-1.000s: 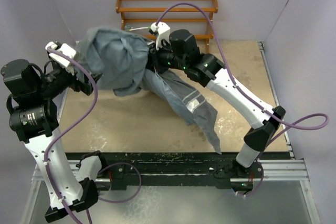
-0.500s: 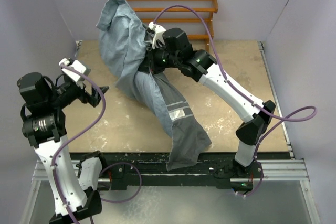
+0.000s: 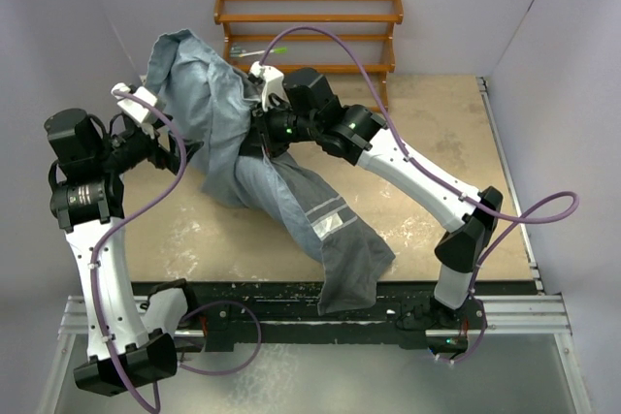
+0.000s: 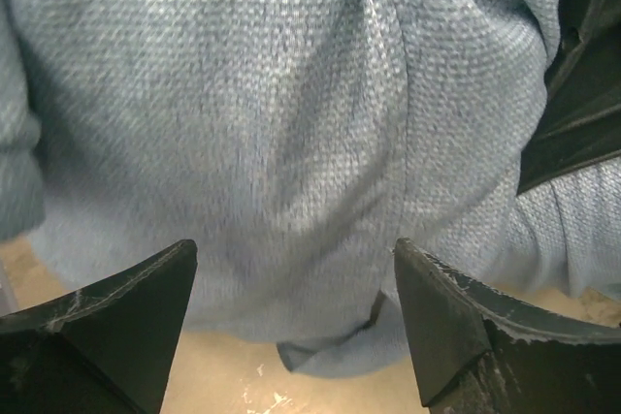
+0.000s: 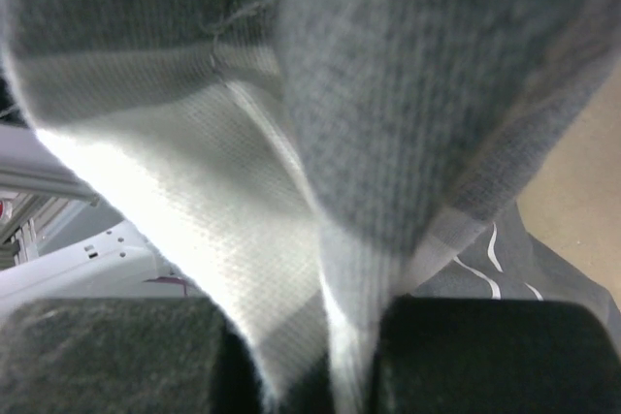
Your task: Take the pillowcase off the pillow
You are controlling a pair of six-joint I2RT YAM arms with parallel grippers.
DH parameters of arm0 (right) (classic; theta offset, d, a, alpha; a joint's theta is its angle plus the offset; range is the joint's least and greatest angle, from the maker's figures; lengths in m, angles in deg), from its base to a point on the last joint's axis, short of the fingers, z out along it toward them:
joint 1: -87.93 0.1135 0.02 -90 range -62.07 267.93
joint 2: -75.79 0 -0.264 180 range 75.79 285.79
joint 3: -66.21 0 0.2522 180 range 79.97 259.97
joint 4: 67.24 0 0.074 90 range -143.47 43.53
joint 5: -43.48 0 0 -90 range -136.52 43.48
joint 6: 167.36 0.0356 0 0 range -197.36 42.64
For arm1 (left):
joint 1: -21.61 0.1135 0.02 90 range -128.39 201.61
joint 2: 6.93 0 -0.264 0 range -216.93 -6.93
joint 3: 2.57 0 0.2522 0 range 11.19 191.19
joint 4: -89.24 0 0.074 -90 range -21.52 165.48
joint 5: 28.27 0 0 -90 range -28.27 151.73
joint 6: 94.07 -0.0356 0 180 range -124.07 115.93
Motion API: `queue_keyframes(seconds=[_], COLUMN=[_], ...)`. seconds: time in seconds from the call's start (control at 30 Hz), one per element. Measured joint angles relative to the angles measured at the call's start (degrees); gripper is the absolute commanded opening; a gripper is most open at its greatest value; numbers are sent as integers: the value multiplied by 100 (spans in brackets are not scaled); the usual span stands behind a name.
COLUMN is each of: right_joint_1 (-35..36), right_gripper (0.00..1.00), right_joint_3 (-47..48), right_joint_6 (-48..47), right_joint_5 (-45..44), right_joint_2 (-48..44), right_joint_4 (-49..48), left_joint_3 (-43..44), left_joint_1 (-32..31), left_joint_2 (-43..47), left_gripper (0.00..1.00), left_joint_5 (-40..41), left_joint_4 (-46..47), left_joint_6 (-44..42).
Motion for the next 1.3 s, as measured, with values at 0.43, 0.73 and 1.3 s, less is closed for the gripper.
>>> queue_keyframes(seconds=[0.43,0.73,1.3], right_joint_1=[52,17,96], right_gripper=[0,0,0], right_joint_3=[120,61,-1054], right_joint_6=[-144,-317,-1469], right_joint_5=[280,313,1060], right_joint_2=[227,208,-802], right_joint_4=[48,42,-118], left_joint_3=[-79,-79,317], left_joint_1=[-203,-203,-345], left_joint_2=[-155,50,-136], left_gripper=[8,0,0], left_joint_5=[378,1086,3501], left_joint_4=[170,321,1661], left_joint_6=[109,144,632])
